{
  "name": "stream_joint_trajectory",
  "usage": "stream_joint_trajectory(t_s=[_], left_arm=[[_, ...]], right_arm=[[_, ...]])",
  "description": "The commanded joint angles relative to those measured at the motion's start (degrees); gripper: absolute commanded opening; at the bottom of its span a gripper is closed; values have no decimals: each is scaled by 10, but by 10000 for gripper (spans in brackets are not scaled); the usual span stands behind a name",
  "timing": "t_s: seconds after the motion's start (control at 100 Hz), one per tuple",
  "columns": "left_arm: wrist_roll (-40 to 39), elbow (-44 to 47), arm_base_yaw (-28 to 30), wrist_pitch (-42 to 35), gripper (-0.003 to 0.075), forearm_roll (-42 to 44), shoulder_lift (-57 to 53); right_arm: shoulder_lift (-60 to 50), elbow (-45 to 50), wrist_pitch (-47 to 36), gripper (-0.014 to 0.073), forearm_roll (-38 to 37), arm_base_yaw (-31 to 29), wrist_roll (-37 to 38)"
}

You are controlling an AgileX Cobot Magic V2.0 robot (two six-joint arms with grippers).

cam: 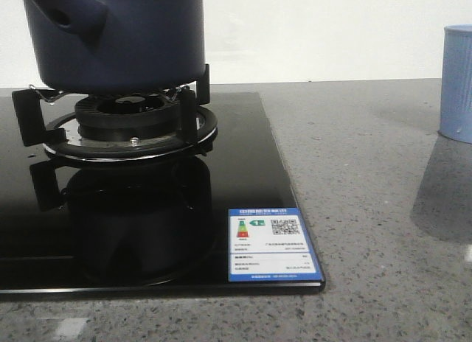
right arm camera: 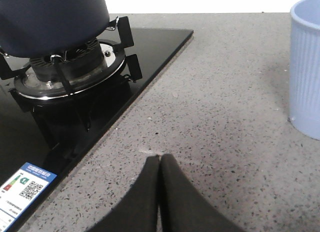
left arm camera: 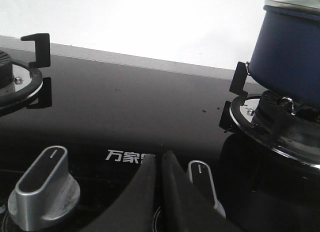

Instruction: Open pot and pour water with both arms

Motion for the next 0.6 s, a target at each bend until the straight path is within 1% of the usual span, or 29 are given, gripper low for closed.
stream_joint_trajectory(t_s=[0.0,0.23,0.3,0.45,0.54,0.59], left_arm=[[-6,19,-3,-40,-19,-5,-15],[-6,19,-3,-40,-19,-5,-15],[-6,19,-3,-40,-19,-5,-15],[-6,19,-3,-40,-19,-5,-15],[-6,19,-3,-40,-19,-5,-15],[-6,19,-3,-40,-19,-5,-15]], right_arm=[[2,-14,0,-69,21,-5,-1],[2,-14,0,-69,21,-5,-1],[2,-14,16,-69,21,-5,-1],[2,-17,54,-69,53,-5,-1],[2,-42,68,-69,17,-5,-1],[2,-58,78,-69,10,-5,-1]])
